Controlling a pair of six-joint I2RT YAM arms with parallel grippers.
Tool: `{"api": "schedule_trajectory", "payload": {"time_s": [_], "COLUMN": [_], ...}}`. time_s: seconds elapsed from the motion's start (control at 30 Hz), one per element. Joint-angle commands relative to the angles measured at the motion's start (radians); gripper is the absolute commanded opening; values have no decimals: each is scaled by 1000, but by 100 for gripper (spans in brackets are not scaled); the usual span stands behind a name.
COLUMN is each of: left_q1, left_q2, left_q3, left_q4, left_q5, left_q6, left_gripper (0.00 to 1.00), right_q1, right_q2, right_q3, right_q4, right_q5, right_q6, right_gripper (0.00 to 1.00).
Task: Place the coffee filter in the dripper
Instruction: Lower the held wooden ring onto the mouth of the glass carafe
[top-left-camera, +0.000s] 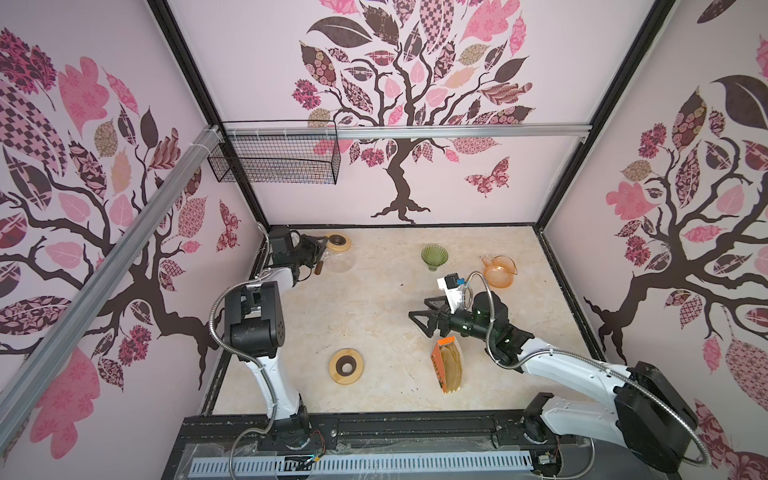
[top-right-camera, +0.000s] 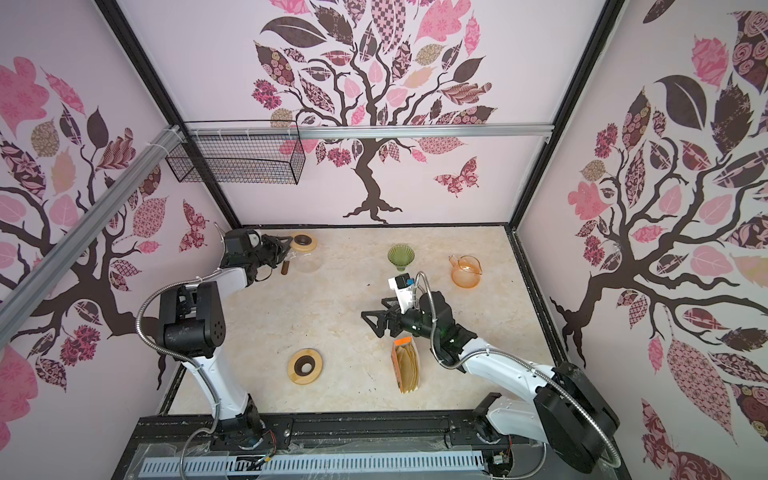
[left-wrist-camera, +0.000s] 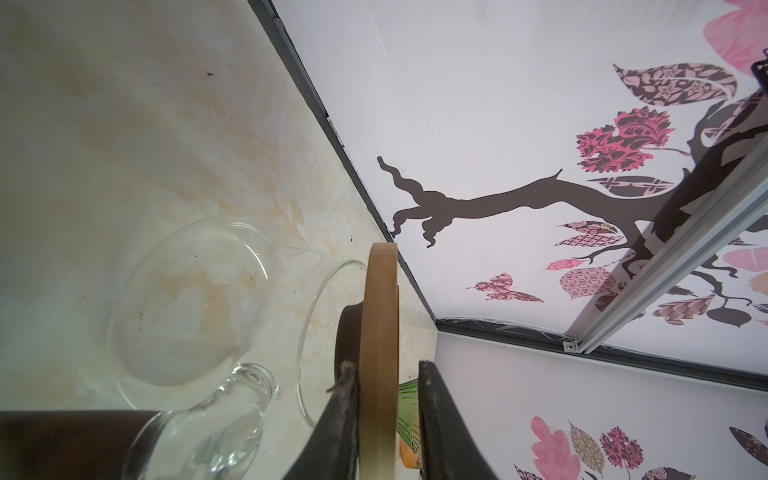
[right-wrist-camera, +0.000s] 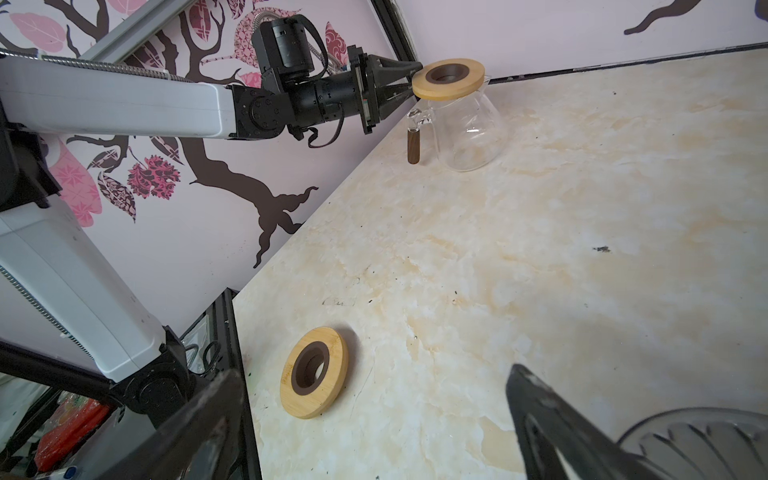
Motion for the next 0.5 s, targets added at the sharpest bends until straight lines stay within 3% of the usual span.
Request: {"api": "schedule_trajectory", "payload": {"time_s": [0.0, 0.47], "left_q1": [4, 23], "left_q2": [6, -15], "left_q3": [5, -25], "left_q4": [33, 29], "left_q5": [-14, -40], "left_q6": [14, 15], "left_gripper": [29, 32], "right_q1": [8, 13], "right_q2": [3, 0], "right_q3": [32, 36], "right_q4": [0, -7], "right_q5": [12, 18], "right_q6": [-22, -27], "right_gripper": [100, 100]}}
